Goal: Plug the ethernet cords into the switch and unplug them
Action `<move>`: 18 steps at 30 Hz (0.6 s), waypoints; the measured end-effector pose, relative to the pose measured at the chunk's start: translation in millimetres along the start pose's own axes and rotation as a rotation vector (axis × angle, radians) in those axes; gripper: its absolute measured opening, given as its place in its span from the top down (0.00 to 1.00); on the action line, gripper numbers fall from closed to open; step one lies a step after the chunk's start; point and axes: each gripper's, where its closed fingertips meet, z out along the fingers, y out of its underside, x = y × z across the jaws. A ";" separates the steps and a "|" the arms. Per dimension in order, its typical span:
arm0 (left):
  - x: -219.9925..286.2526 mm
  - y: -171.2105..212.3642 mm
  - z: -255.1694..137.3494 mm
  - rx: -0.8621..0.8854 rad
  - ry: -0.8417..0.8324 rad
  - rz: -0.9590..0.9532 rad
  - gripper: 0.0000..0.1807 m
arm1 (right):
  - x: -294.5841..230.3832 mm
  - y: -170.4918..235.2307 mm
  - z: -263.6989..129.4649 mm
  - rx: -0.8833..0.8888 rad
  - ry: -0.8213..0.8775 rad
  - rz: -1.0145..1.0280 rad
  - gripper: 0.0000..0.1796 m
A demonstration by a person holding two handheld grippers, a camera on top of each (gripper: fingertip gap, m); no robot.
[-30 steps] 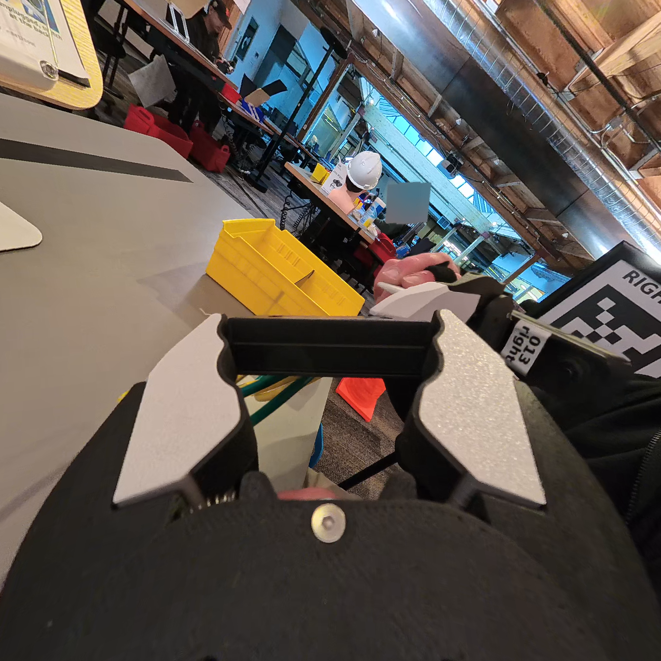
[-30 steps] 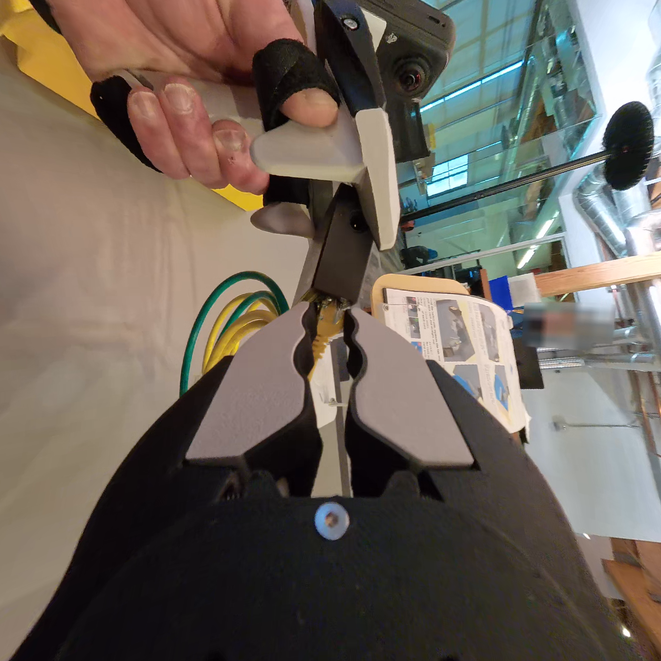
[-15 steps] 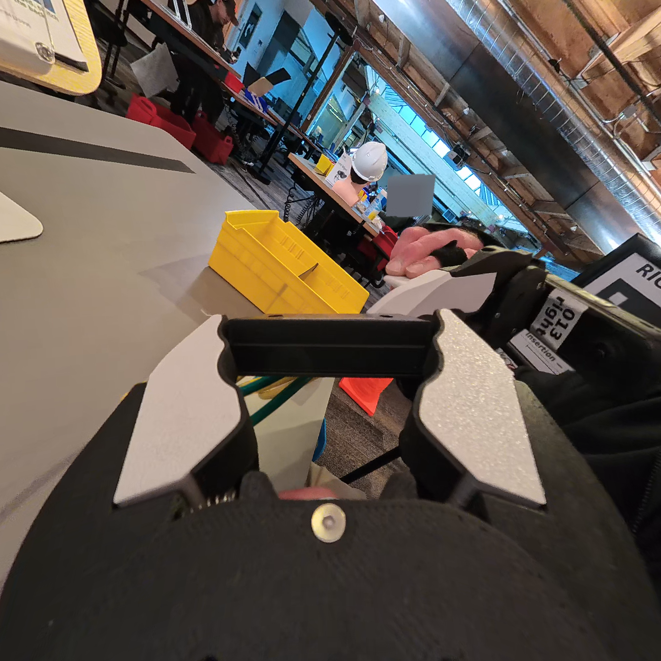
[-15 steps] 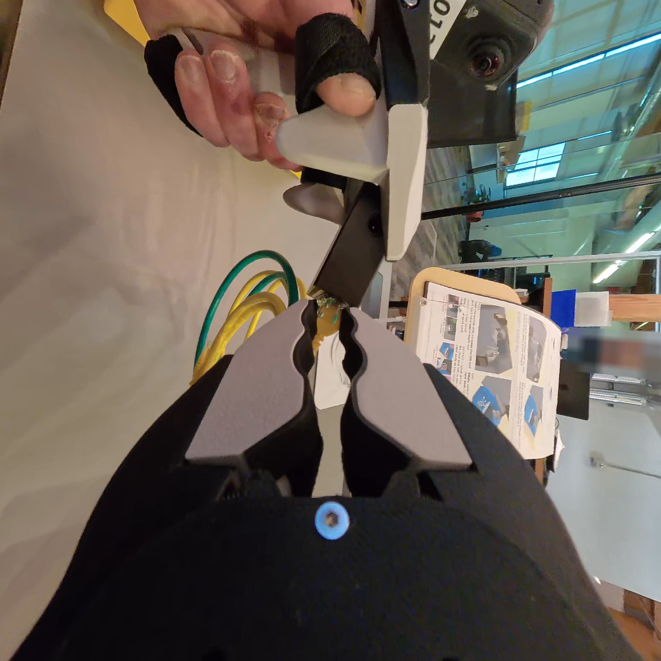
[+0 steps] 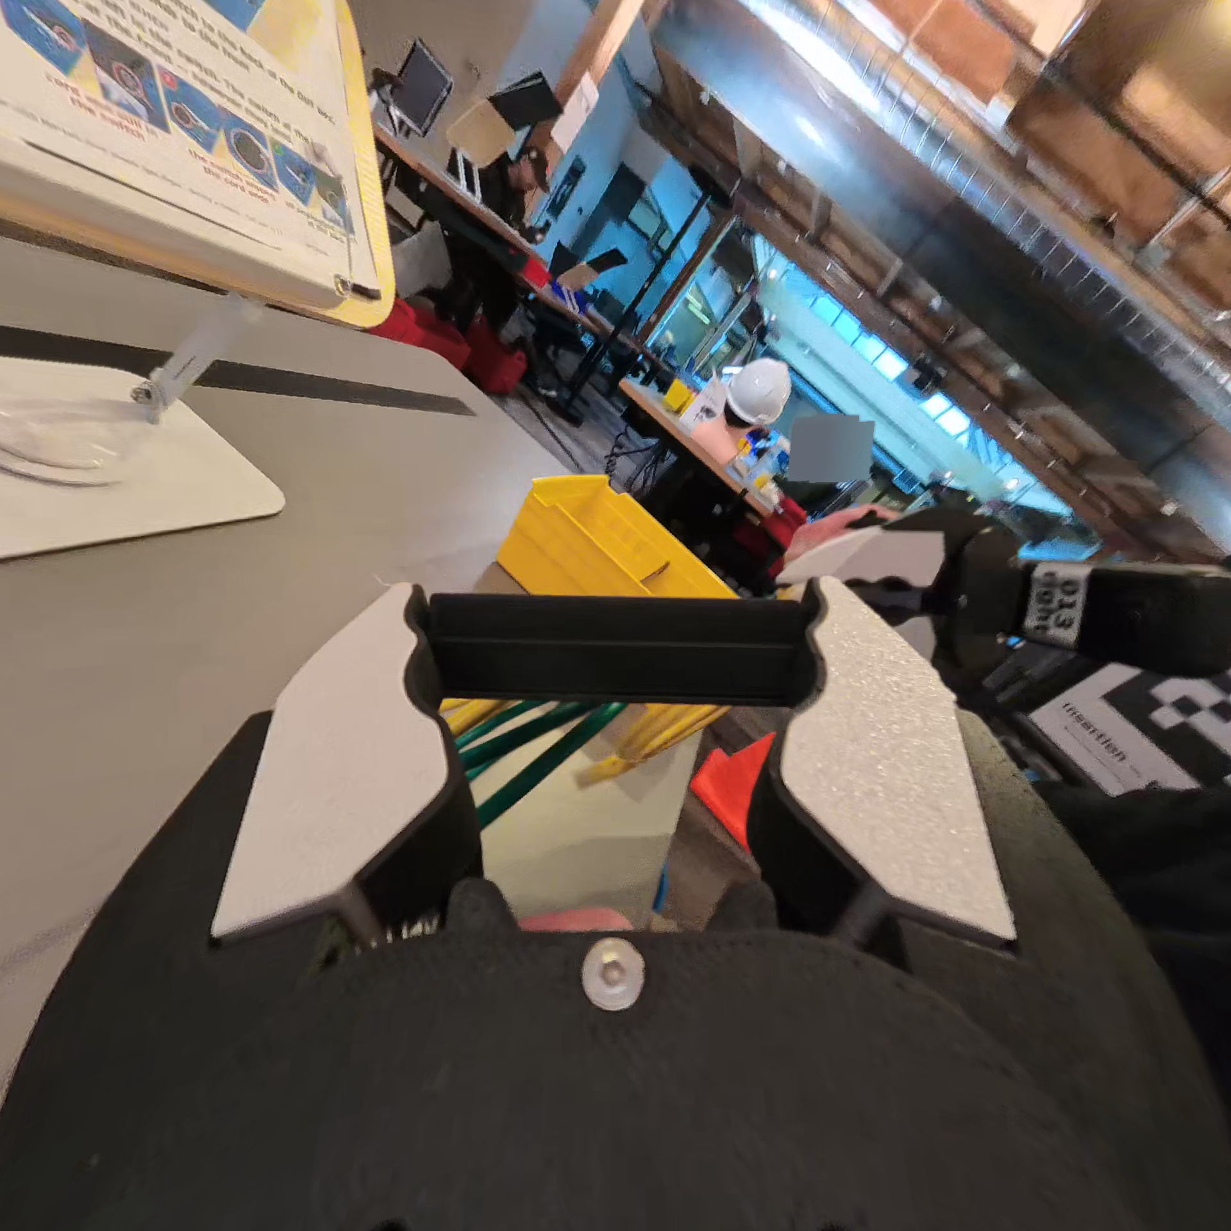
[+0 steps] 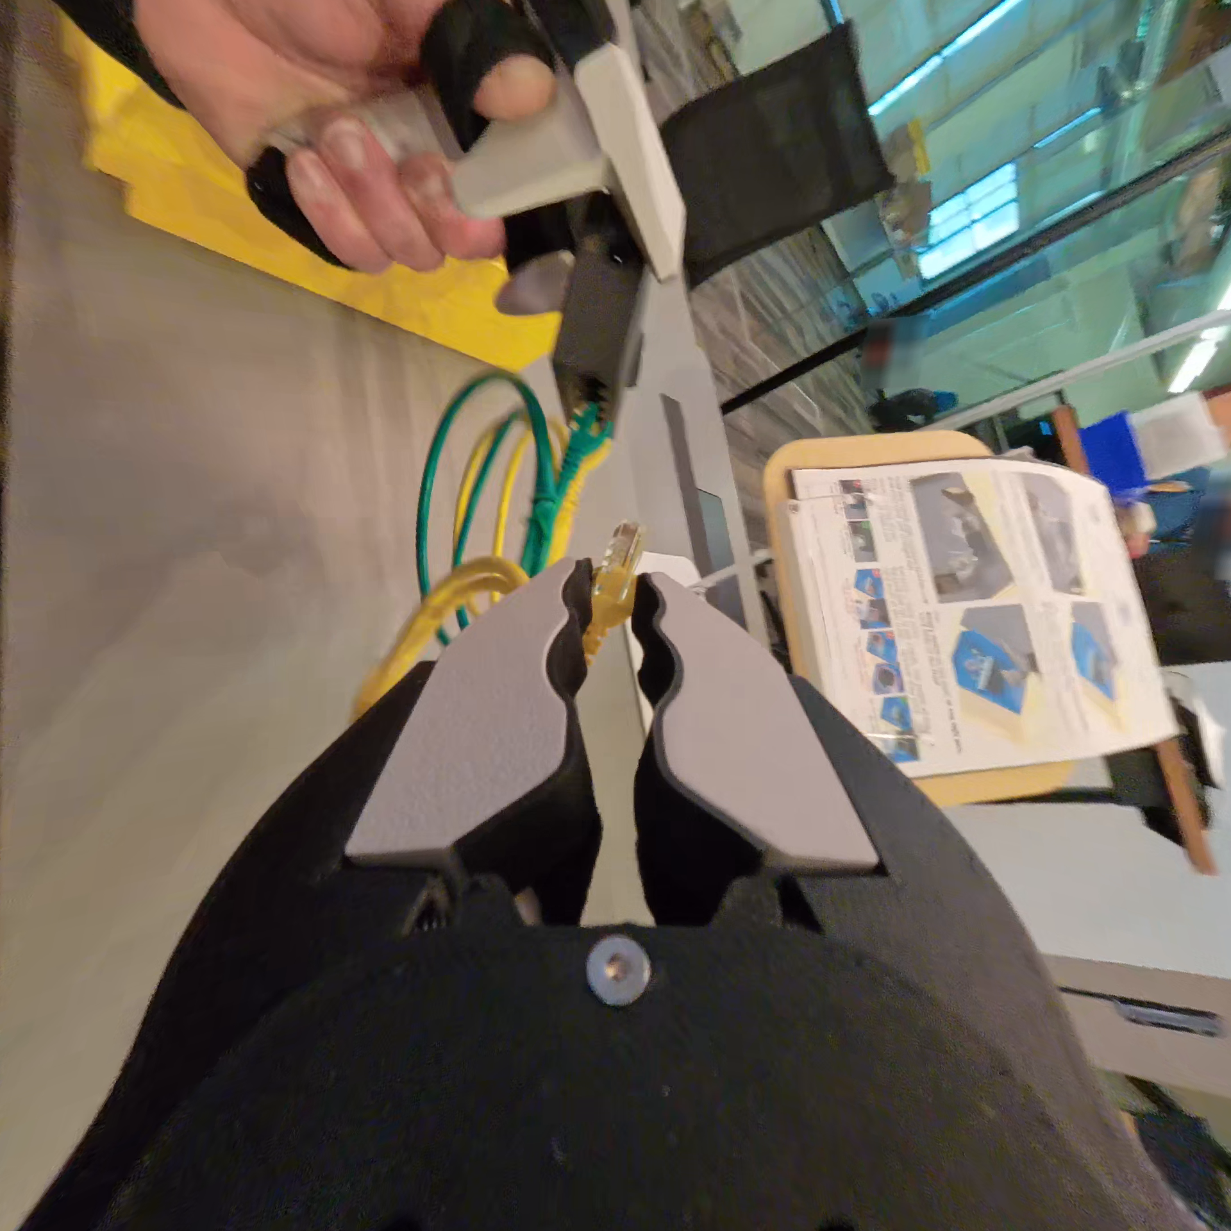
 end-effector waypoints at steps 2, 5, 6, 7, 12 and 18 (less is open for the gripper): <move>10.2 12.9 11.9 -0.069 -0.009 0.111 0.43 | 2.1 -2.0 2.2 -0.006 -0.011 -0.022 0.94; 11.8 19.6 15.0 -0.088 -0.003 0.088 0.44 | 10.7 9.7 0.4 -0.010 -0.002 0.027 0.93; 6.9 18.2 12.0 -0.085 -0.012 0.074 0.44 | 17.3 16.0 -3.8 -0.024 0.024 0.053 0.93; 5.3 16.6 10.0 -0.081 -0.009 0.067 0.44 | 24.3 19.1 -9.7 -0.017 0.048 0.093 0.93; 7.8 16.9 11.8 -0.113 -0.019 0.116 0.45 | 55.1 47.7 -46.2 -0.057 0.117 0.220 0.93; 0.7 15.0 8.2 -0.124 -0.038 0.128 0.45 | 85.6 104.9 -102.7 -0.152 0.223 0.374 0.93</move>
